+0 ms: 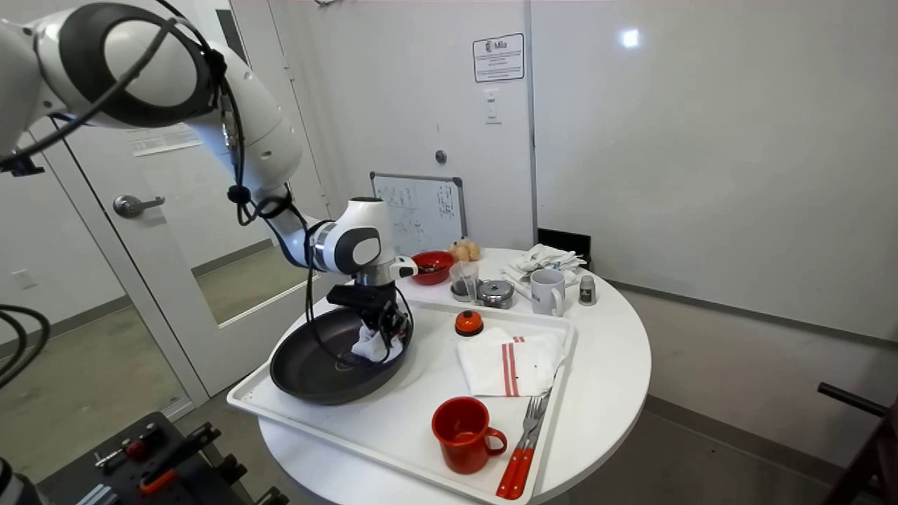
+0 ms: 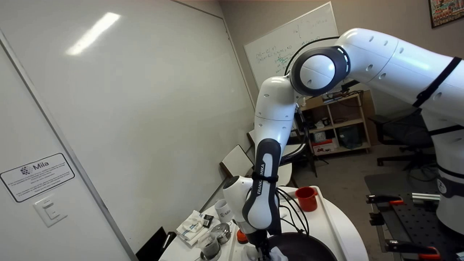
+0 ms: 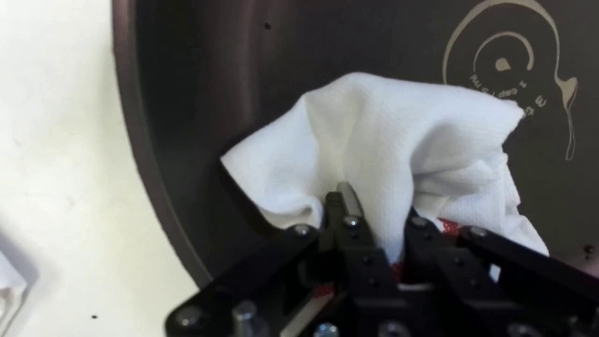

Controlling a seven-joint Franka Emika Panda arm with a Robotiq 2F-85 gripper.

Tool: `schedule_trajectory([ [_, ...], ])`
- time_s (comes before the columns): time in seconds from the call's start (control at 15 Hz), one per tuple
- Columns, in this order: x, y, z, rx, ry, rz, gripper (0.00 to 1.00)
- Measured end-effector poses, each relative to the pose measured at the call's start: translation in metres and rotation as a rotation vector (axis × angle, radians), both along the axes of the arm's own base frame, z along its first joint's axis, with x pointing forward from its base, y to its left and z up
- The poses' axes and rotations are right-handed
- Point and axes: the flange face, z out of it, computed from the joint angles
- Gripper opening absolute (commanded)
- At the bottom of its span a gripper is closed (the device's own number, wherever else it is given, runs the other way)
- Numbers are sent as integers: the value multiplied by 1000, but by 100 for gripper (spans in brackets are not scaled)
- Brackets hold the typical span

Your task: Wipe the pan with a towel

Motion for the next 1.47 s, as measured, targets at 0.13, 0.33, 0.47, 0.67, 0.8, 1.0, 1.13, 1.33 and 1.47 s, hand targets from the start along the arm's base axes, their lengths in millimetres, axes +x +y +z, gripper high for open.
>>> schedule_trajectory([
  [0.13,-8,-2,0,1,-8,-1,3],
  [0.33,-25,-3,0,1,-16,5,3],
  [0.47,-39,-4,0,0,-13,12,3],
  [0.67,-62,-3,-1,-3,-4,28,3],
  [0.8,-80,-2,-1,-5,4,37,3],
  [1.0,-105,-3,-2,-7,17,46,3],
  [1.13,-122,-4,-3,-7,22,50,3],
  [1.33,-143,-4,-4,-3,21,61,3],
  [1.47,-152,-4,-4,0,14,68,3],
])
